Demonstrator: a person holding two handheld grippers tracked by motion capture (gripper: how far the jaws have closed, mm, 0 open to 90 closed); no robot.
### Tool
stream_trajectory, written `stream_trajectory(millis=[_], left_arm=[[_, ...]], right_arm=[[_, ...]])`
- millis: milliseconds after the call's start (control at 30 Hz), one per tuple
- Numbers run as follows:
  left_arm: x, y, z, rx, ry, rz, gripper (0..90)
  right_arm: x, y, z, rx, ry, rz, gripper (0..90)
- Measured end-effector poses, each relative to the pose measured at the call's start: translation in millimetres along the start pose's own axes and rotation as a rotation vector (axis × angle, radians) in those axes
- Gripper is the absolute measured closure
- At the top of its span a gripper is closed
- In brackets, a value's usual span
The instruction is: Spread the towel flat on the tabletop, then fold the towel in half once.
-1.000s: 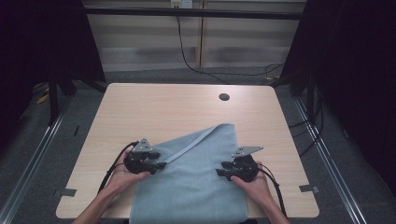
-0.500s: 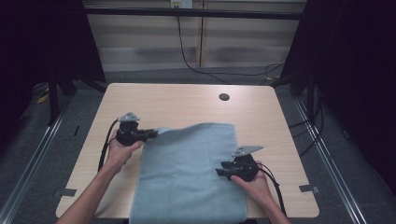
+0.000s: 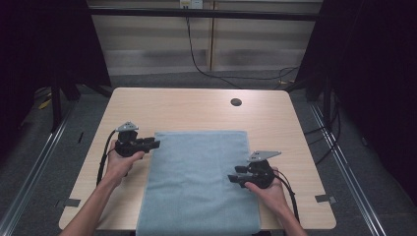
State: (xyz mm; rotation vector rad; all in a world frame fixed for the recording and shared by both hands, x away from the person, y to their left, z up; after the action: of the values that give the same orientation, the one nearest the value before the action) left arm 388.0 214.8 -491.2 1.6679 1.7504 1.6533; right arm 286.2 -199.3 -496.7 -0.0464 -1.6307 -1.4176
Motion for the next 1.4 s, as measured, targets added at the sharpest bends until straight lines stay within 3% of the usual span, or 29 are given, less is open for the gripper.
stream_trajectory(millis=[100,200,233,333,433,500,567,733,800,867,900,1000,1033,1133,1167,1233,1267,1333,1400], left_arm=[[-9.1,-9.9,0.5,-0.015,0.010,0.045,62.7],[-17.4,-16.5,4.0,-0.014,0.022,0.074,62.0],[-18.8,-17.7,3.5,-0.036,0.032,0.075,62.3],[-16.9,-19.4,2.6,-0.033,0.033,0.075,61.9],[-12.9,-23.3,0.1,-0.033,0.020,0.076,61.4],[-8.3,-27.8,-2.8,0.002,0.014,0.064,62.1],[-3.8,-32.8,-9.4,-0.022,0.028,0.072,63.8],[8.9,-46.1,-28.0,-0.048,0.015,0.100,63.7],[13.3,-50.9,-38.2,-0.054,0.014,0.119,62.9],[17.8,-57.7,-49.2,-0.092,0.025,0.132,61.9],[20.6,-59.0,-53.2,-0.071,-0.015,0.143,59.7],[26.5,-56.5,-53.8,-0.066,-0.048,0.111,57.2],[27.5,-52.8,-50.0,-0.048,-0.068,0.099,56.2],[29.8,-41.4,-36.1,-0.001,-0.028,0.069,54.0],[31.2,-38.3,-32.6,-0.006,-0.006,0.052,53.0],[31.7,-33.2,-23.3,0.034,-0.028,0.030,52.0],[30.5,-30.9,-20.2,0.044,-0.010,0.025,51.5],[27.7,-26.0,-14.8,0.054,-0.013,0.005,49.7],[23.4,-20.3,-10.4,0.048,-0.009,0.023,47.9]], right_arm=[[-2.3,7.5,-12.3,-0.021,-0.041,0.000,52.5],[-15.3,12.4,-23.3,-0.028,-0.083,0.015,52.7],[-20.2,13.5,-25.8,-0.036,-0.090,0.016,52.7],[-31.9,11.8,-31.3,-0.058,-0.109,0.031,52.5],[-31.4,9.5,-30.8,-0.062,-0.099,0.026,52.8],[-29.1,7.4,-27.9,-0.056,-0.092,0.031,52.8],[-25.4,4.1,-21.5,-0.047,-0.081,0.035,52.9],[-13.1,-4.9,-6.3,-0.014,-0.058,0.069,53.1],[-7.2,-9.9,1.1,-0.021,-0.050,0.075,53.1],[0.3,-17.0,10.1,-0.030,-0.038,0.078,53.2],[4.5,-19.5,15.4,-0.025,-0.033,0.091,53.1],[14.8,-22.5,23.2,-0.005,-0.019,0.092,51.5],[17.2,-19.0,20.2,-0.016,-0.007,0.071,50.1],[22.6,-0.5,-2.4,-0.084,-0.042,-0.019,46.6],[22.8,5.4,-10.7,-0.081,-0.071,-0.030,45.6],[20.2,13.9,-27.1,-0.101,-0.098,-0.048,45.0],[16.9,17.0,-34.7,-0.112,-0.110,-0.050,44.6],[7.0,21.6,-46.7,-0.112,-0.133,-0.035,44.0],[-3.5,26.5,-56.2,-0.109,-0.140,-0.037,42.8]])
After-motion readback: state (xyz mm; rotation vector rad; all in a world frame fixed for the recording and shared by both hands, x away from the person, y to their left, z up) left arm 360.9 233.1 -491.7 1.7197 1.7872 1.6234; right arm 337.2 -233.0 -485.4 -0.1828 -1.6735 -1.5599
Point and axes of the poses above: each handheld gripper's, and its own axes: x roughly backward along the jaws, y roughly out of its top, z roughly to its left, the point moved 1 cm from there along -x, roughly forward along the jaws, and after that the axes turned 10 degrees about -y, right-handed, at the moved point
